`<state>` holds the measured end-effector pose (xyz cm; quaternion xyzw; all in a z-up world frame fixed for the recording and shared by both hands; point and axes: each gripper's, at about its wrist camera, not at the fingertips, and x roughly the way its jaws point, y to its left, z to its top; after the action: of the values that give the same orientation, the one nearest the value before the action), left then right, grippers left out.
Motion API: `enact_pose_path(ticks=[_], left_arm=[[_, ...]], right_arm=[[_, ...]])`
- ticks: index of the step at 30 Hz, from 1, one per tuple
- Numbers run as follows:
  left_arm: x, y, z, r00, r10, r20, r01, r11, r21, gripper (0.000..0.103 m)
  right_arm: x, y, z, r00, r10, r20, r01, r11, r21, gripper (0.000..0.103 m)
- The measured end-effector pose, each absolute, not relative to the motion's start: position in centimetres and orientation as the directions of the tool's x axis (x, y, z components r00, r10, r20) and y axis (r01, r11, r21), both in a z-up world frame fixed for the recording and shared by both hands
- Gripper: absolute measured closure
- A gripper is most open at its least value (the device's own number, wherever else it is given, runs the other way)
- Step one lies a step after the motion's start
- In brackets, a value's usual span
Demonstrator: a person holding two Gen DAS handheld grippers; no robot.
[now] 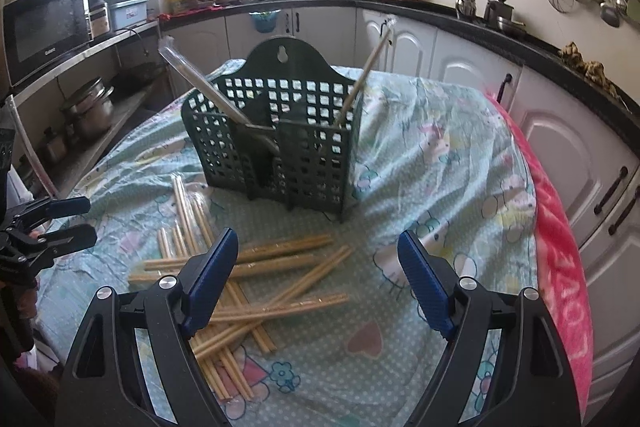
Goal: Organize utensils
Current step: 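Move both open tools back down to the chopstick pile, then close the left tool on more chopsticks while the right tool grasps chopsticks too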
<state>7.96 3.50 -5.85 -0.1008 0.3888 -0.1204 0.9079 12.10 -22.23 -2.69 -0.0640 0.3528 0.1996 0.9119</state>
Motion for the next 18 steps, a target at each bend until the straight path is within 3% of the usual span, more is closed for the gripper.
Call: enact_pose_path(ticks=[5,15,18], left_arm=[[8.0,2.8,-7.4,0.62,-0.349,-0.703,0.182,0.935,-0.304,0.04],[9.1,2.7,-9.9,0.555,-0.424,-0.716,0.178,0.901,-0.396,0.054],[9.4,3.0,-10.5,0.543,-0.443,-0.713,0.169,0.89,-0.425,0.065]], right_arm=[[12.1,-22.6,-3.6,0.656,0.32,-0.684,-0.405,0.913,0.039,0.024],[12.5,-22.8,-6.1,0.589,0.346,-0.731,-0.405,0.909,0.103,0.024],[12.7,-22.9,-6.7,0.573,0.353,-0.74,-0.404,0.907,0.12,0.025]])
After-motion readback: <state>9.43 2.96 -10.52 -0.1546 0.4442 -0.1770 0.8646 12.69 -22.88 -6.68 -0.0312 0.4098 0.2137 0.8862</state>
